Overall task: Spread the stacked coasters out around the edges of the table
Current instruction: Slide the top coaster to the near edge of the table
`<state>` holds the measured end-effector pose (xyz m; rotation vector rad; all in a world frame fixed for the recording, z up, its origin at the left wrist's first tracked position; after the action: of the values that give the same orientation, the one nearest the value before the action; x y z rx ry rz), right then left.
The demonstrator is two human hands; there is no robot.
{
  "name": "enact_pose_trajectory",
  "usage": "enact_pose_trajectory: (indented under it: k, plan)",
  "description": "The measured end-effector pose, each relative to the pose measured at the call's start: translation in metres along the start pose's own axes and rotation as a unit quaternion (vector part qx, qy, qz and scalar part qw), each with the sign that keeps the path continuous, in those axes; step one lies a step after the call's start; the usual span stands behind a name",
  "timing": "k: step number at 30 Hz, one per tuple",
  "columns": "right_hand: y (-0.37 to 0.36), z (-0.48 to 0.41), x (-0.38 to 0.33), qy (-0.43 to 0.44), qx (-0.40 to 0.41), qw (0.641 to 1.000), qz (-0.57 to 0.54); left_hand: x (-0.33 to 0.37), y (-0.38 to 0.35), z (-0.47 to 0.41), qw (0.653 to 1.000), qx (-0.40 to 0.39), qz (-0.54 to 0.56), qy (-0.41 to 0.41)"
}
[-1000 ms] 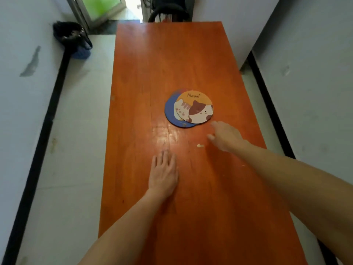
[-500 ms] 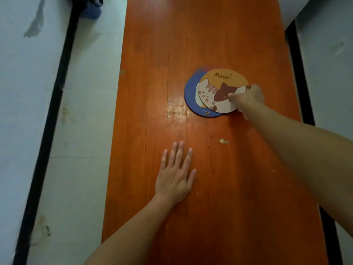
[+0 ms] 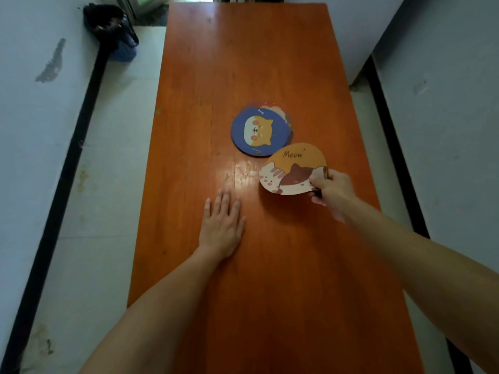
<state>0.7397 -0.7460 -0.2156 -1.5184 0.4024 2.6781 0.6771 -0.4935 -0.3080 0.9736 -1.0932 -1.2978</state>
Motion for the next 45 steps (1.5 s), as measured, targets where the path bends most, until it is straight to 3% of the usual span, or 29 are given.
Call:
enact_pose_trajectory:
  k: [7, 14, 20, 23, 28, 33, 38, 45]
  plan:
    - [0.035, 0.108, 0.068, -0.002, -0.085, 0.994, 0.061, 0.020, 0.016, 0.111, 0.997, 0.030, 0.058, 0.030]
    - [0.039, 0.202, 0.146, 0.009, -0.159, 0.984, 0.075, 0.019, -0.015, 0.234, 0.993, 0.008, 0.076, 0.094]
    - [0.031, 0.247, 0.192, 0.031, -0.196, 0.974, 0.107, 0.016, -0.037, 0.272, 0.991, 0.021, 0.069, 0.109]
    - [0.028, 0.255, 0.209, 0.082, -0.169, 0.969, 0.161, 0.014, -0.053, 0.277, 0.992, 0.017, 0.054, 0.110]
    - [0.033, 0.254, 0.221, 0.174, -0.107, 0.924, 0.323, 0.012, -0.072, 0.280, 0.992, 0.035, 0.054, 0.112]
    - [0.034, 0.252, 0.228, 0.211, -0.084, 0.838, 0.496, 0.010, -0.079, 0.279, 0.990, 0.053, 0.064, 0.111]
    - [0.038, 0.251, 0.224, 0.205, -0.054, 0.825, 0.524, 0.010, -0.078, 0.279, 0.992, 0.039, 0.053, 0.108]
    - [0.017, 0.252, 0.185, 0.276, -0.091, 0.752, 0.592, 0.005, -0.040, 0.286, 0.994, -0.064, 0.031, 0.083]
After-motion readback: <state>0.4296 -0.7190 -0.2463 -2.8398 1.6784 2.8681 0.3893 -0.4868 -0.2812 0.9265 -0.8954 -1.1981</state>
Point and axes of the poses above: each hand's wrist, its own z-axis away from the middle knuckle, its own y-axis out of the back of the hand, x = y × z, the point moved 1 cm from there along -z, towards the middle knuckle, and after that the axes turned 8 degrees about y, right-handed, at the moved point
